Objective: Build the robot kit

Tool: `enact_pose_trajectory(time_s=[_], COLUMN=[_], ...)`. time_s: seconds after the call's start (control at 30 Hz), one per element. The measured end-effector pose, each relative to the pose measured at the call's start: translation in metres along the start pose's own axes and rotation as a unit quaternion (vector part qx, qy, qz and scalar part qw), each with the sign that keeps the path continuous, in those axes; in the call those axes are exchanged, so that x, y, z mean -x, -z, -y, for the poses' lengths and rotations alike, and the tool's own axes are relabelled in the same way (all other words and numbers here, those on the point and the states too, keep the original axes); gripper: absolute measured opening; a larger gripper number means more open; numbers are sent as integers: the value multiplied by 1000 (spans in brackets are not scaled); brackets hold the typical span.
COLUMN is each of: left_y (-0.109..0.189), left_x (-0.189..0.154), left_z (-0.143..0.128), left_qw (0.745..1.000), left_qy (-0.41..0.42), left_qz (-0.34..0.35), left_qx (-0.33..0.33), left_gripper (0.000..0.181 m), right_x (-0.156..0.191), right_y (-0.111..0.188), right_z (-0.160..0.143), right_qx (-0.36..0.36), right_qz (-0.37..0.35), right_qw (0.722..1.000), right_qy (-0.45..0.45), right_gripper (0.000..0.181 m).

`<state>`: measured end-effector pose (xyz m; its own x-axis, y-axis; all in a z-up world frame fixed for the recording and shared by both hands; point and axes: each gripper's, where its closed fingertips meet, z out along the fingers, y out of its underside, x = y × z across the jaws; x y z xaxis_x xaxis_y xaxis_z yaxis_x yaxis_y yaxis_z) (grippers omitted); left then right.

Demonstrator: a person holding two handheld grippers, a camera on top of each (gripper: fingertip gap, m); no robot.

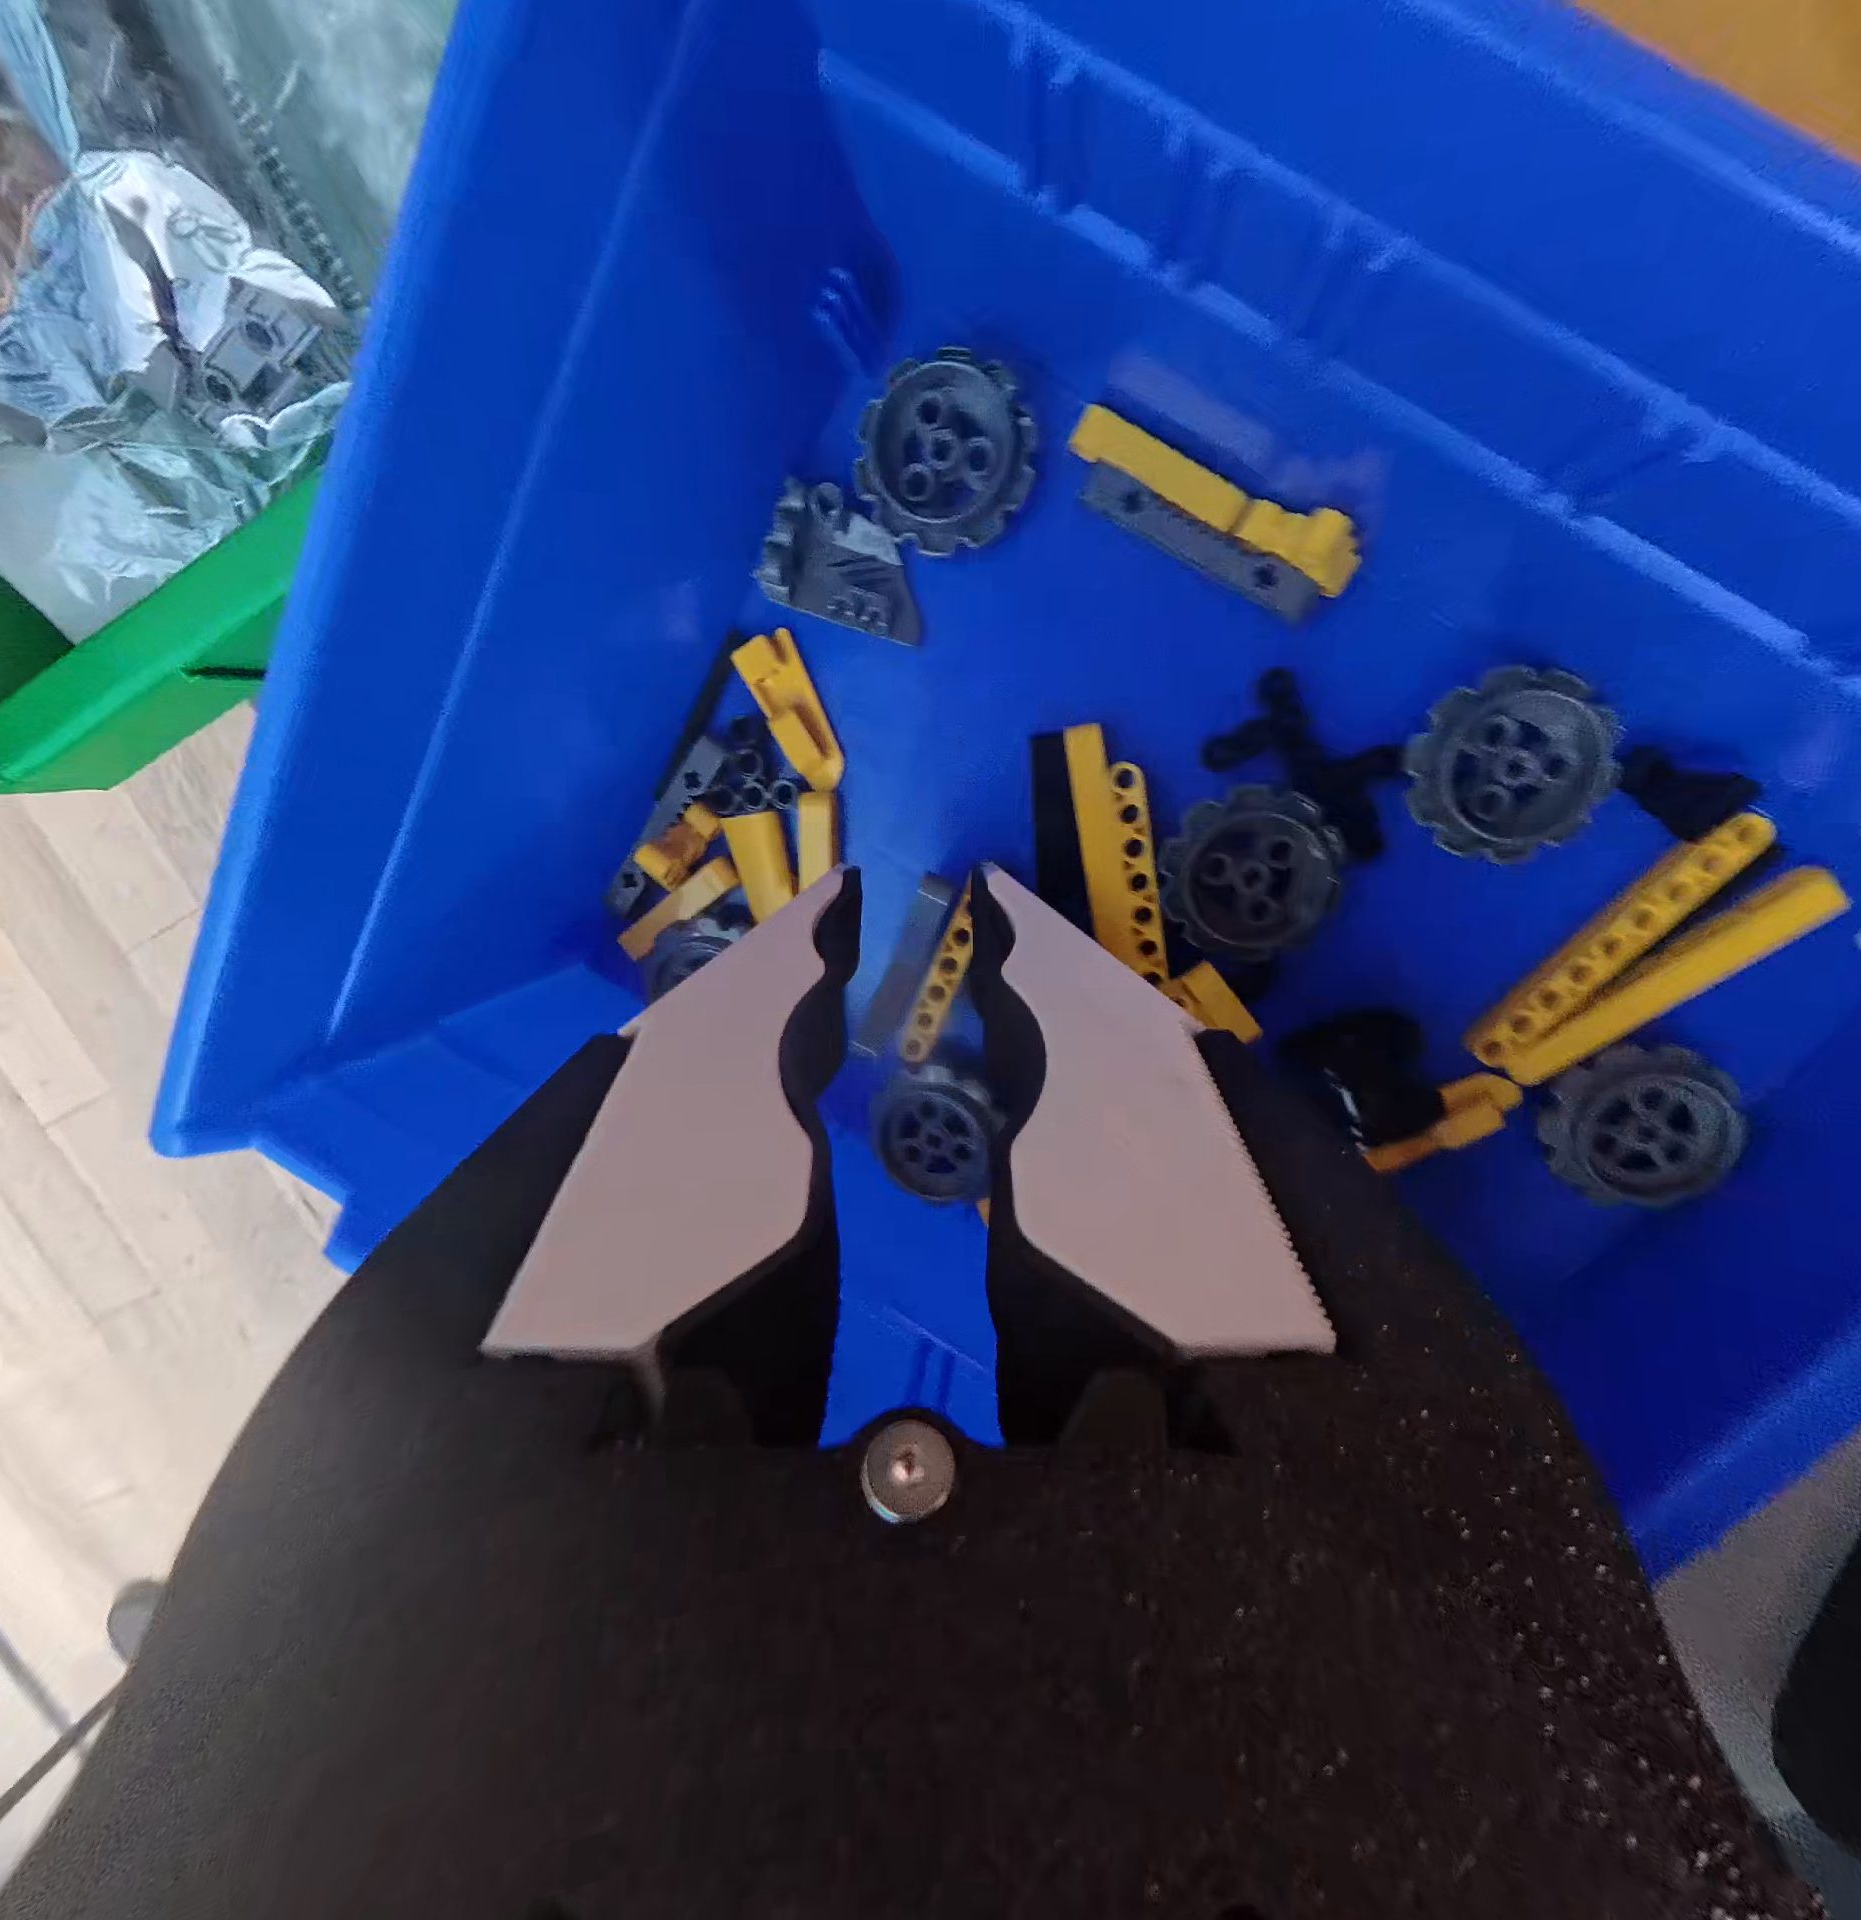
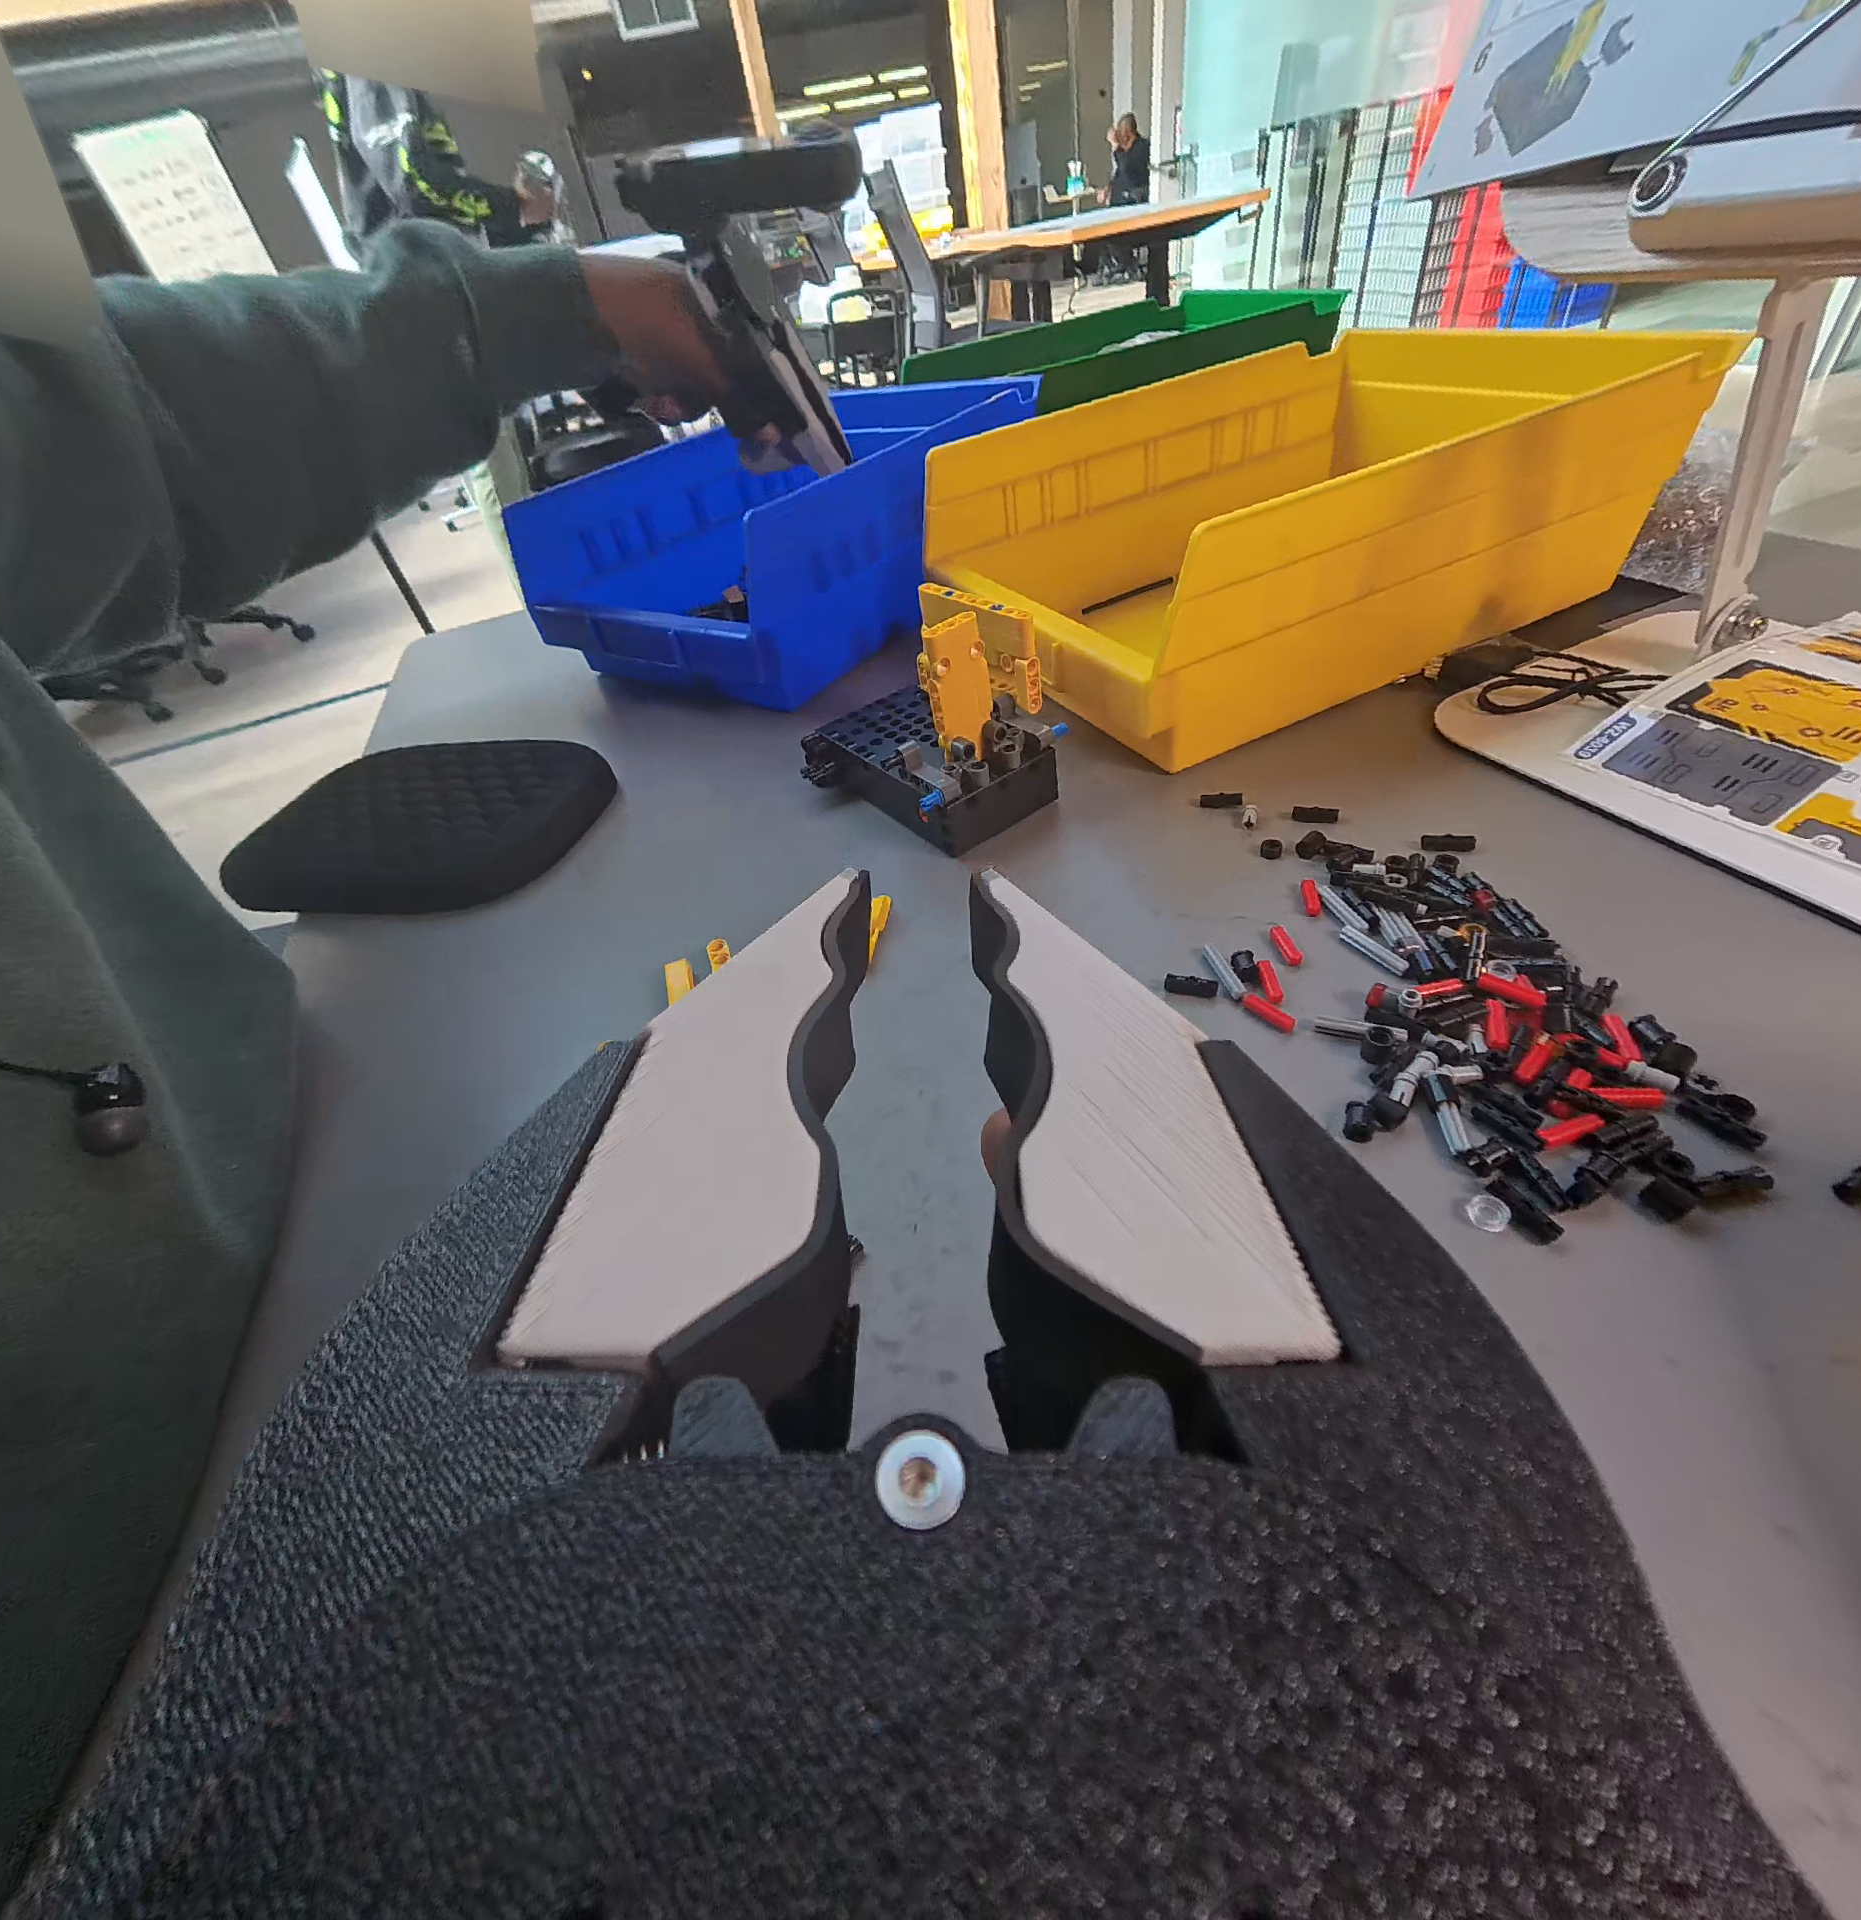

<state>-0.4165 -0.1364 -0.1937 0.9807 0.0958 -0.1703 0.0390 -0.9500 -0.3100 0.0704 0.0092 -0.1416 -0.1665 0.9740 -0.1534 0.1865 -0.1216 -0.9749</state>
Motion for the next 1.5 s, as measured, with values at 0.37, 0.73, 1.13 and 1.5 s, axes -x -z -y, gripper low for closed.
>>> enact_pose_trajectory(time_s=[0.37, 0.73, 1.13, 1.5], left_y=[-53, -44, -43, -54], left_x=[28, 1, 6, 5], left_z=[12, -4, 0, 14], left_qw=[996, 993, 996, 994], left_qy=[45, -69, -11, -39], left_qz=[7, -23, -45, -52], left_qx=[82, 89, 71, 91], left_gripper=[9, 16, 26, 37], right_x=[-11, -14, -18, -19], right_y=[4, 1, -1, 0], right_z=[-6, -12, -18, -19], right_qx=[4, 13, 24, 27], right_qz=[-9, -12, -14, -16], right_qw=[1000, 999, 999, 999], right_qy=[-23, -33, -43, -43], right_gripper=[18, 18, 18, 18])
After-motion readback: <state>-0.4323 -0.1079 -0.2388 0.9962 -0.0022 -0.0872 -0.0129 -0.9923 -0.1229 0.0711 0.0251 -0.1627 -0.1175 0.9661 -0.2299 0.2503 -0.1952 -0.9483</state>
